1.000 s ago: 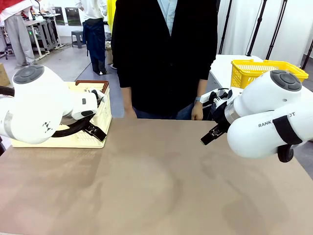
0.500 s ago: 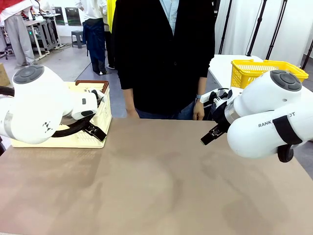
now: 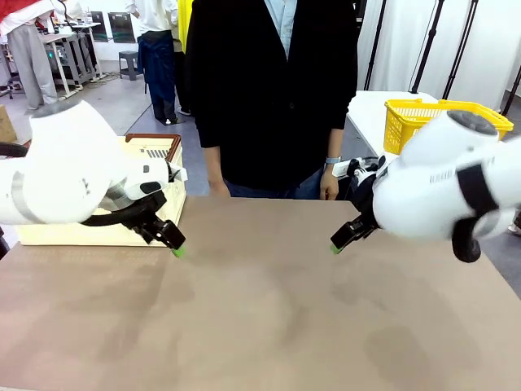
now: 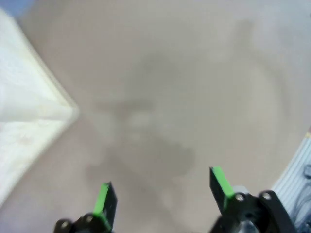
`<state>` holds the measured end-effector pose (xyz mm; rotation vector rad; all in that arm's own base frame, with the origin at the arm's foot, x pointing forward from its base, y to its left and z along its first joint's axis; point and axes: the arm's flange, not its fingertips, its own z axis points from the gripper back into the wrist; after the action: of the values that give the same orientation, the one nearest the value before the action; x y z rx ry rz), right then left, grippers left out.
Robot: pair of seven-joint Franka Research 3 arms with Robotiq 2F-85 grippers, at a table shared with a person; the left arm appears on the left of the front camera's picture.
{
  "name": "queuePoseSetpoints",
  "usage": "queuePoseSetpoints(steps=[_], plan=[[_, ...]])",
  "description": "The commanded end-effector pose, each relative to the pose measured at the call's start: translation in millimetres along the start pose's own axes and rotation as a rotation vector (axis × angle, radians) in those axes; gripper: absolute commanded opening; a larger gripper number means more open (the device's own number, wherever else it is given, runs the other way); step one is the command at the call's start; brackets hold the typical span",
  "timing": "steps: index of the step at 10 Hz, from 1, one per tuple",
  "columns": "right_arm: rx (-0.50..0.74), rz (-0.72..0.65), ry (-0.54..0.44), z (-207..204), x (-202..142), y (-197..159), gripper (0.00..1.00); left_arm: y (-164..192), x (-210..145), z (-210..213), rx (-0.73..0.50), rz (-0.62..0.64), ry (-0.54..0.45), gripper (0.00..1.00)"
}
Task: Place the drinks into the Shopping basket.
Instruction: Pick up one drink and place it into the Shopping basket.
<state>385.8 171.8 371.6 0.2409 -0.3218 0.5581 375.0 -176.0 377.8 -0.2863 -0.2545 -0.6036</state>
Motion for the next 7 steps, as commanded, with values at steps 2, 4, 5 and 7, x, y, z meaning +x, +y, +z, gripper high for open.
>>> queuePoseSetpoints(steps=[2,4,5,7], plan=[[0.552,-0.311,0.107,75,2,-45,1.0,15,-10,81,-0.565,-0.032,0.107,1.0],[0.925,-0.346,0.052,138,-20,-76,1.0,24,-38,136,-0.86,-0.105,0.059,1.0],[0.99,-0.4,-0.019,167,-37,-100,1.0,42,-63,172,-0.881,-0.086,-0.08,1.0],[1.018,-0.569,-0.188,215,-81,-164,1.0,89,-128,234,-0.806,-0.001,-0.335,1.0]])
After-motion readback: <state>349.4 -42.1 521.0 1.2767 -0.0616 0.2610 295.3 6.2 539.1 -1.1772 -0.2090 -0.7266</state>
